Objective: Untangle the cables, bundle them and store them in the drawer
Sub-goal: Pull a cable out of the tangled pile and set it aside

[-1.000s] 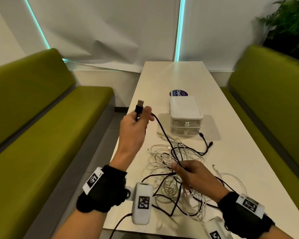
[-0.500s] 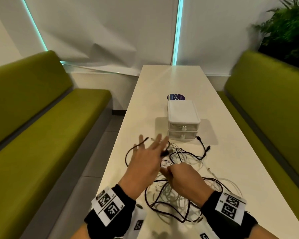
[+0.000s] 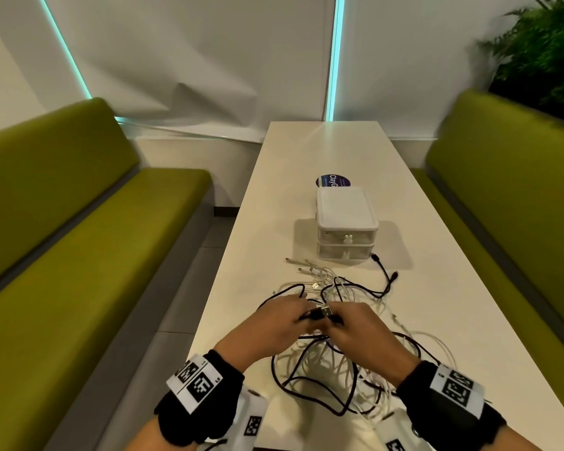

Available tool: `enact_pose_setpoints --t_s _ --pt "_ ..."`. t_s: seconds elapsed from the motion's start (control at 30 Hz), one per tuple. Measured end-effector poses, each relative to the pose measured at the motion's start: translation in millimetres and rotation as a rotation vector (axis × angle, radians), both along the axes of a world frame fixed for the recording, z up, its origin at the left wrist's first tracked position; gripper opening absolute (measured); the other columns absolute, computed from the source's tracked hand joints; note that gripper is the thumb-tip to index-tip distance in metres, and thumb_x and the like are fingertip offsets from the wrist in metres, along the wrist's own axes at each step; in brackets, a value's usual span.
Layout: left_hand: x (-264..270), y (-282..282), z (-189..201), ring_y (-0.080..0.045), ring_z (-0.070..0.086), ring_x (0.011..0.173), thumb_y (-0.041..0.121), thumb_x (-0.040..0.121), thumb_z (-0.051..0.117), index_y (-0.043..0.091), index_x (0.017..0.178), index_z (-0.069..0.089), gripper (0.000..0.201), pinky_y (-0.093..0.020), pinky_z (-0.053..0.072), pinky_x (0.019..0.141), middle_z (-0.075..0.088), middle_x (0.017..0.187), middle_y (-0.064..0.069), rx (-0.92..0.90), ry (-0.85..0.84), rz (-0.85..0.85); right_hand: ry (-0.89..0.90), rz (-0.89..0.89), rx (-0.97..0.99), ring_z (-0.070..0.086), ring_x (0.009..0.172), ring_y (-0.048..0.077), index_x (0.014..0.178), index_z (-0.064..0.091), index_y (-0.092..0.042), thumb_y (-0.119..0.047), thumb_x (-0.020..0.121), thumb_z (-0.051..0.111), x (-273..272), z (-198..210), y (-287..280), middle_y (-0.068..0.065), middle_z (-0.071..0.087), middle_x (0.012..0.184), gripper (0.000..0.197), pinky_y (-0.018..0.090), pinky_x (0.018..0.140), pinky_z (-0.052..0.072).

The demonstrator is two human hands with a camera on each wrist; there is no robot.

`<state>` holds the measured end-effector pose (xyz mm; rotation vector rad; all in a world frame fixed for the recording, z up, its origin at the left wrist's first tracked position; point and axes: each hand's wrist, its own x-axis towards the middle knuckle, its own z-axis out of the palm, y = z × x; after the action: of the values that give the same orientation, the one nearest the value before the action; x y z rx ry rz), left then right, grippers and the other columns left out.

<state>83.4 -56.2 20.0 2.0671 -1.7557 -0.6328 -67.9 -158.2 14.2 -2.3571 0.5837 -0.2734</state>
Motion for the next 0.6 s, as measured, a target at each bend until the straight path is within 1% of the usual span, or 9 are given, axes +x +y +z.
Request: enact_pose_setpoints --t_s 0.07,0.13,0.17,0.27,0.33,0.37,0.47,0.53,0.6 --pt "2 2 5 -0.018 0.058 0.104 0.041 0.095 0.044 0.037 0.072 0.05 0.025 -0.043 0.043 0.096 0.056 0.084 0.009 -0.03 0.003 -0.014 -0.026 0.031 0.002 0.051 0.059 0.011 0.081 0.066 -0.017 -0.034 0.096 0.054 0 2 1 -0.001 0.063 0.066 0.026 0.029 0.057 0.037" --pt "6 2 7 -0.015 0.056 0.109 0.039 0.096 0.045 0.022 0.086 0.064 0.027 -0.039 0.042 0.095 0.062 0.096 0.004 -0.108 0.008 -0.005 -0.015 0.058 0.007 0.045 0.055 0.01 0.075 0.062 -0.017 -0.041 0.096 0.053 0 3 -1 0.003 0.058 0.062 0.033 0.028 0.055 0.032" --pt "8 2 9 -0.012 0.057 0.102 0.038 0.095 0.046 0.016 0.089 0.065 0.03 -0.036 0.044 0.091 0.062 0.097 0.004 -0.187 0.06 0.027 0.018 0.073 -0.013 0.043 0.053 0.01 0.07 0.057 -0.019 -0.046 0.094 0.054 -1 2 -2 0.002 0.054 0.059 0.036 0.028 0.055 0.031" --pt "6 2 25 0.002 0.054 0.075 0.024 0.094 0.058 0.016 0.081 0.061 0.016 -0.021 0.042 0.074 0.056 0.087 0.01 -0.428 0.328 0.151 0.082 0.059 -0.047 0.04 0.049 0.011 0.062 0.044 -0.022 -0.055 0.089 0.058 -7 -3 -2 -0.004 0.043 0.052 0.045 0.027 0.053 0.03" --pt "4 4 40 0.003 0.053 0.073 0.015 0.095 0.057 0.01 0.088 0.058 0.009 -0.014 0.04 0.072 0.056 0.088 0.002 -0.525 0.439 0.207 0.012 0.03 0.001 0.04 0.049 0.012 0.063 0.047 -0.017 -0.055 0.09 0.056 -6 -5 -3 -0.003 0.043 0.052 0.048 0.027 0.052 0.031" --pt "5 6 48 -0.001 0.054 0.078 0.018 0.095 0.057 0.009 0.091 0.058 0.01 -0.014 0.043 0.074 0.058 0.092 -0.003 -0.59 0.535 0.25 -0.021 0.009 0.021 0.039 0.047 0.011 0.063 0.046 -0.014 -0.055 0.091 0.054 -5 -5 -4 -0.003 0.041 0.051 0.05 0.028 0.051 0.029" --pt "22 11 65 -0.012 0.058 0.096 0.039 0.089 0.06 0.01 0.098 0.062 0.031 -0.037 0.049 0.099 0.064 0.106 -0.004 -0.756 0.836 0.448 -0.086 -0.01 -0.006 0.037 0.048 0.01 0.061 0.043 -0.009 -0.06 0.091 0.043 2 4 -10 -0.003 0.038 0.051 0.059 0.032 0.052 0.029" --pt "36 14 65 -0.018 0.057 0.095 0.046 0.086 0.061 0.007 0.101 0.065 0.042 -0.049 0.047 0.101 0.066 0.095 0.003 -0.842 0.978 0.555 -0.14 0.02 -0.012 0.035 0.051 0.009 0.062 0.039 -0.009 -0.062 0.09 0.041 3 11 -13 -0.002 0.036 0.053 0.06 0.033 0.054 0.029" --pt "43 15 59 -0.025 0.056 0.102 0.041 0.091 0.057 0.011 0.093 0.068 0.032 -0.051 0.049 0.097 0.063 0.081 0.008 -0.887 1.081 0.624 -0.171 0.042 -0.007 0.033 0.053 0.008 0.063 0.038 -0.009 -0.057 0.094 0.041 2 13 -14 -0.002 0.034 0.055 0.057 0.032 0.055 0.028"
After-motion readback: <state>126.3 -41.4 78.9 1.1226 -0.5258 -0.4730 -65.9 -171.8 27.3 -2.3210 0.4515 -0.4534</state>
